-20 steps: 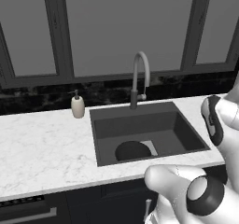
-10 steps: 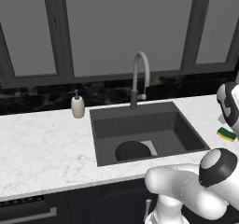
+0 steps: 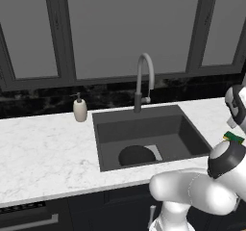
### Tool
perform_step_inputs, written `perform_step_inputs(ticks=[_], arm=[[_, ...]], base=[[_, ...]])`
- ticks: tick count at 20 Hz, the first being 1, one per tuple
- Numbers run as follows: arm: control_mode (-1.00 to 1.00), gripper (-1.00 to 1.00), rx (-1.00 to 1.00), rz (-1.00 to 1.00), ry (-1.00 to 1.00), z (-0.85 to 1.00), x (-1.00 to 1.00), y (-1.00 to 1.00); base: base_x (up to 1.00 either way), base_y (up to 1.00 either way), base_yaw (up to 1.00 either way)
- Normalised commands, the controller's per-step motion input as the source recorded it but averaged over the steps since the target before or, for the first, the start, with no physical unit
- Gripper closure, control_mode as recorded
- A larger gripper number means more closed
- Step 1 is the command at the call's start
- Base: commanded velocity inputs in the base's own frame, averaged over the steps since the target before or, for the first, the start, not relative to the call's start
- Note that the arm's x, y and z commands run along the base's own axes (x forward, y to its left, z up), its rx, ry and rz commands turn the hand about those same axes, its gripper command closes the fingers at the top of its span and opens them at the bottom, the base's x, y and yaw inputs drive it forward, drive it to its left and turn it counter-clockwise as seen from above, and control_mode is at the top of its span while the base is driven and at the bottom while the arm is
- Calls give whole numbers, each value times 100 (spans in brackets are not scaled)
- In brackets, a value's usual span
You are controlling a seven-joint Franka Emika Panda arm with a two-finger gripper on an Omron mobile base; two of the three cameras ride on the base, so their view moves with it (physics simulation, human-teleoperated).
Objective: Pick the pan and sponge and place them into the sink. Then turn on the water.
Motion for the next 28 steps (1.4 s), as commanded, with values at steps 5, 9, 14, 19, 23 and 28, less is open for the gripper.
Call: perform_step_inputs(ticks=[5,9,14,19,23,28], arm=[[-100,-100,0,-4,12,-28,5,-39],[-100,-100,0,-1,18,-24,2,-34],[-100,-100,0,3,17,-16,2,-17],[-100,-100,2,15,5,-12,0,-8],[-100,-100,13,14,1,-16,6,-4],[-100,-100,16,7,0,-24,17,0]], base=[[0,0,0],[0,0,0],[0,0,0],[0,0,0],[0,0,0],[0,0,0]])
